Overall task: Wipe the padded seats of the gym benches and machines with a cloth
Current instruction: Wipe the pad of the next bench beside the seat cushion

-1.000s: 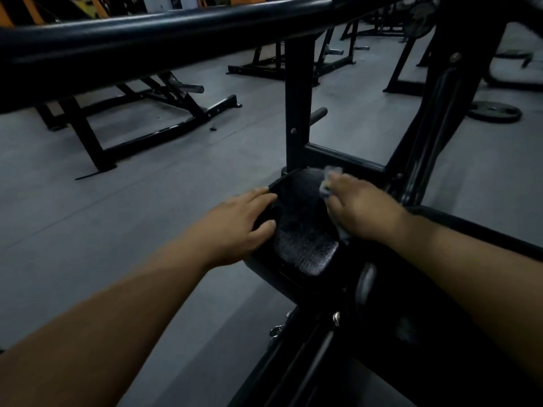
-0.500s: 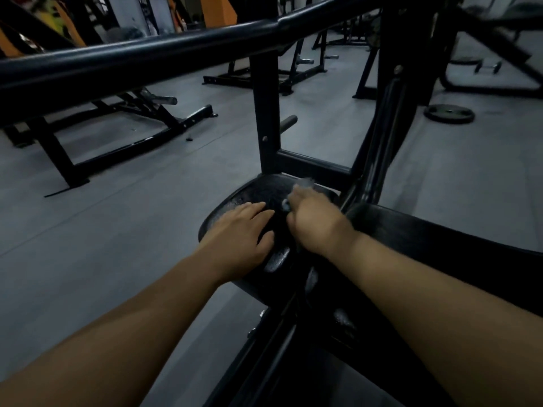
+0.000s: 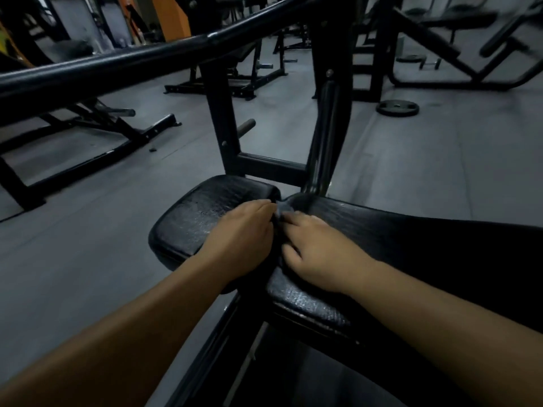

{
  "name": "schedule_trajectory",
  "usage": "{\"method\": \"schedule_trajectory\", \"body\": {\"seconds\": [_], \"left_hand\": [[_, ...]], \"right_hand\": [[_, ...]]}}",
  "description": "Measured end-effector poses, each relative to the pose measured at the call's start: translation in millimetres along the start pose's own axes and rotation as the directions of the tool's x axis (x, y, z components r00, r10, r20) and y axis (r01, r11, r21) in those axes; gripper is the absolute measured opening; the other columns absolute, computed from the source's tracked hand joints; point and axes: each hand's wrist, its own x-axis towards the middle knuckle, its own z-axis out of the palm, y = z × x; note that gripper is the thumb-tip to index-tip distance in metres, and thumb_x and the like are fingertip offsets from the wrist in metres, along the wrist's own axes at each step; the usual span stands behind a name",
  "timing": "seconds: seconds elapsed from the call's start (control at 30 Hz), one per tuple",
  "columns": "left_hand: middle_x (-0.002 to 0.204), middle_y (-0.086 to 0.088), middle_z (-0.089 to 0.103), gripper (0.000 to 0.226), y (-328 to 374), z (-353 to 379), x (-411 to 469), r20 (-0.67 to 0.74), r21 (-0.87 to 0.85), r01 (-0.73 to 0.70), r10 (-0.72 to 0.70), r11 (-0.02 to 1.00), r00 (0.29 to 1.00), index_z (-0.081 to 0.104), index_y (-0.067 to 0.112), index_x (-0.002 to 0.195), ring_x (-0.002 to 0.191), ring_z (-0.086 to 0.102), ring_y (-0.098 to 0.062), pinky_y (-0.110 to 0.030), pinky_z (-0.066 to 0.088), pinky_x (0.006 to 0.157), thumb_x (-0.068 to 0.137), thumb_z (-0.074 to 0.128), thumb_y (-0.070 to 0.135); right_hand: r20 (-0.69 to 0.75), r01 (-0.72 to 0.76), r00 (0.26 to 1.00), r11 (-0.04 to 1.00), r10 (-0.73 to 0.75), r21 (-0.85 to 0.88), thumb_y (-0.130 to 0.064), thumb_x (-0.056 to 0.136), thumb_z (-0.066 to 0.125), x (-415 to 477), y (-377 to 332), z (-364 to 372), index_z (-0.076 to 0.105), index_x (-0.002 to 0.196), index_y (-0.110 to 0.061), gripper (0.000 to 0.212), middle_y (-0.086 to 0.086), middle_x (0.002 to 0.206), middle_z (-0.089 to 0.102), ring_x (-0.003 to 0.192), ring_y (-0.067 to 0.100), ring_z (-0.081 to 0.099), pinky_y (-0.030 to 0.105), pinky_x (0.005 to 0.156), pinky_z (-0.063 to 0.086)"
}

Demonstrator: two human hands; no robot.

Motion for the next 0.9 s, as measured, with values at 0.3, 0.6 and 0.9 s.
{"method": "schedule_trajectory", "body": {"seconds": [0.3, 0.6, 0.9], "left_hand": [[0.157, -0.006, 0.037, 0.065, 54.2, 33.1, 84.2, 0.005, 0.040, -0.141, 0.141, 0.989, 0.990, 0.043, 0.020, 0.148, 0.144, 0.034, -0.022, -0.038, 0.028, 0.118, 0.088, 0.032, 0.045], [0.166, -0.001, 0.016, 0.073, 155.5, -20.5, 117.2, 0.167, -0.045, -0.216, 0.221, 0.975, 0.961, 0.026, 0.028, 0.156, 0.152, 0.012, -0.021, -0.046, 0.022, 0.119, 0.086, 0.024, 0.050], [0.154, -0.007, 0.040, 0.063, 312.4, -212.7, 100.3, 0.180, -0.174, -0.353, 0.382, 0.919, 0.906, 0.045, 0.020, 0.146, 0.139, 0.036, -0.025, -0.046, 0.036, 0.108, 0.087, 0.036, 0.042]], "right_hand": [[-0.153, -0.332, 0.939, 0.924, 0.306, -0.187, -0.031, 0.096, 0.048, -2.9, 105.6, -33.9, 0.058, 0.116, -0.012, 0.029, 0.016, 0.113, 0.054, 0.107, 0.038, 0.052, 0.043, 0.081, 0.044], [-0.165, -0.502, 0.853, 0.865, 0.496, 0.005, -0.025, 0.087, 0.050, -60.1, 104.1, -123.9, 0.059, 0.106, -0.011, 0.025, 0.011, 0.102, 0.055, 0.091, 0.032, 0.052, 0.043, 0.068, 0.051], [-0.262, -0.724, 0.650, 0.686, 0.714, 0.074, -0.017, 0.087, 0.054, -157.8, 46.7, -355.1, 0.056, 0.123, -0.011, 0.037, 0.006, 0.115, 0.056, 0.103, 0.027, 0.052, 0.032, 0.082, 0.044]]}}
